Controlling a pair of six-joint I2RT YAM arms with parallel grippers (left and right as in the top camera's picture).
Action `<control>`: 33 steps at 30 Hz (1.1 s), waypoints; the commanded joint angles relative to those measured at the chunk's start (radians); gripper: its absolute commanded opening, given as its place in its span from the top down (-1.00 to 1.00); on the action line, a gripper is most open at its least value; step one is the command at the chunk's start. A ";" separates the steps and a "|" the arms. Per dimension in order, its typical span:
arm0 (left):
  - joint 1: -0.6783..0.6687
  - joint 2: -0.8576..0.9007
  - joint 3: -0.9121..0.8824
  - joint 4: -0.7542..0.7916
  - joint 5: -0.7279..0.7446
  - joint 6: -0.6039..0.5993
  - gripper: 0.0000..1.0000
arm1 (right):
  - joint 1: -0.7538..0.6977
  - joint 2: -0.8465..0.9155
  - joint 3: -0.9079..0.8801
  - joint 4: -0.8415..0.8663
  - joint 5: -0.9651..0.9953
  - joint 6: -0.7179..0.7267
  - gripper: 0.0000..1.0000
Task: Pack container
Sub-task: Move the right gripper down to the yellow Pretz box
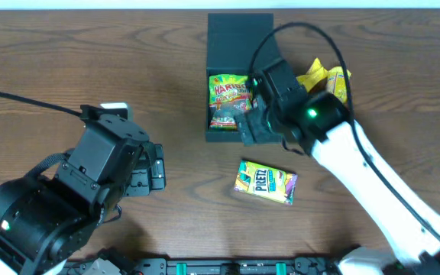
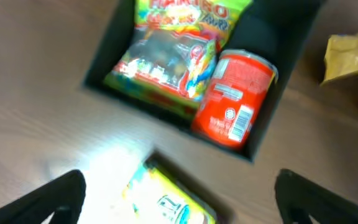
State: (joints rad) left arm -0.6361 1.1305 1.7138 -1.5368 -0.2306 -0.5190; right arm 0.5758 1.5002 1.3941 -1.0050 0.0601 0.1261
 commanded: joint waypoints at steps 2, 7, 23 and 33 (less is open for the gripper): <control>0.001 0.000 0.010 0.000 0.003 0.011 -0.90 | 0.047 -0.031 0.003 -0.101 0.059 -0.275 -0.98; 0.001 0.000 0.010 0.000 0.003 0.010 -0.91 | 0.064 -0.031 -0.002 -0.250 0.024 -0.482 -0.99; 0.001 0.000 0.010 0.000 0.003 0.010 -0.91 | 0.077 -0.031 -0.273 -0.129 -0.124 -0.823 -0.98; 0.001 0.000 0.010 0.000 0.003 0.010 -0.90 | 0.037 -0.076 -0.518 0.098 -0.192 -0.782 -0.99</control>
State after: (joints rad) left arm -0.6361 1.1305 1.7138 -1.5368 -0.2306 -0.5190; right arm 0.6258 1.4536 0.9154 -0.9230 -0.0982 -0.6685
